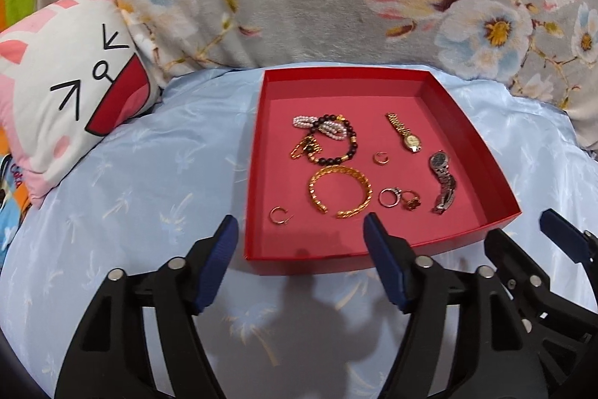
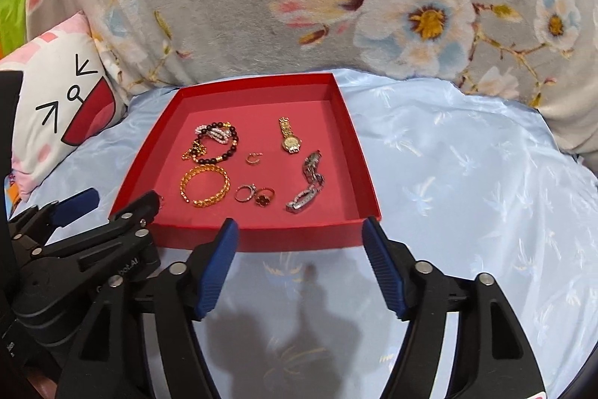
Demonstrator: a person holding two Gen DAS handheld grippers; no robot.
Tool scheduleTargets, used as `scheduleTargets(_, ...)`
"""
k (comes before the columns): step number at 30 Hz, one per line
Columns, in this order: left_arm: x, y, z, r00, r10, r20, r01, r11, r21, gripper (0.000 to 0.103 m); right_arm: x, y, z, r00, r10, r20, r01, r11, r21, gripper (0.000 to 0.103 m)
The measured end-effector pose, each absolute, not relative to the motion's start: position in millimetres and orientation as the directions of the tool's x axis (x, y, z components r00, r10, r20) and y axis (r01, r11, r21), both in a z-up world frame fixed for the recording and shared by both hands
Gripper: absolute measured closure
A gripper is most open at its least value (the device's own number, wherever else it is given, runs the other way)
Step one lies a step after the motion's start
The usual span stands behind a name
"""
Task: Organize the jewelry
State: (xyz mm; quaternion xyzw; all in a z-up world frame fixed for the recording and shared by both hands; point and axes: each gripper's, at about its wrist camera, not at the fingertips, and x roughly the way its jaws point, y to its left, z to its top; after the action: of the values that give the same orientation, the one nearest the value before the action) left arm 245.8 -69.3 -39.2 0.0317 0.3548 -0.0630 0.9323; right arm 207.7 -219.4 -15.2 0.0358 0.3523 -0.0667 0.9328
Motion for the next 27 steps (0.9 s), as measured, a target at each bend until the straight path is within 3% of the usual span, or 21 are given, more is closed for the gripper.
scheduleTargets(6, 238.7, -69.1, -50.9, 0.748, -0.076, -0.659, 0.125, 0.992, 0.027, 0.031, 201.7, -222.5, -26.5, 0.749, -0.125, -0.651, 0.163, 0.987, -0.002, 0.027)
scheduleTargets(11, 235.3, -68.5, -60.1, 0.768, -0.053, -0.638, 0.099, 0.994, 0.037, 0.021, 199.7, -227.5, -37.4, 0.759, -0.124, -0.639, 0.168, 0.986, 0.009, 0.020)
scheduleTargets(27, 235.0, -68.2, -69.9, 0.770, -0.042, -0.637, 0.093, 0.995, 0.047, 0.019, 203.2, -233.0, -54.7, 0.731, -0.121, -0.672, 0.191, 0.981, 0.031, 0.017)
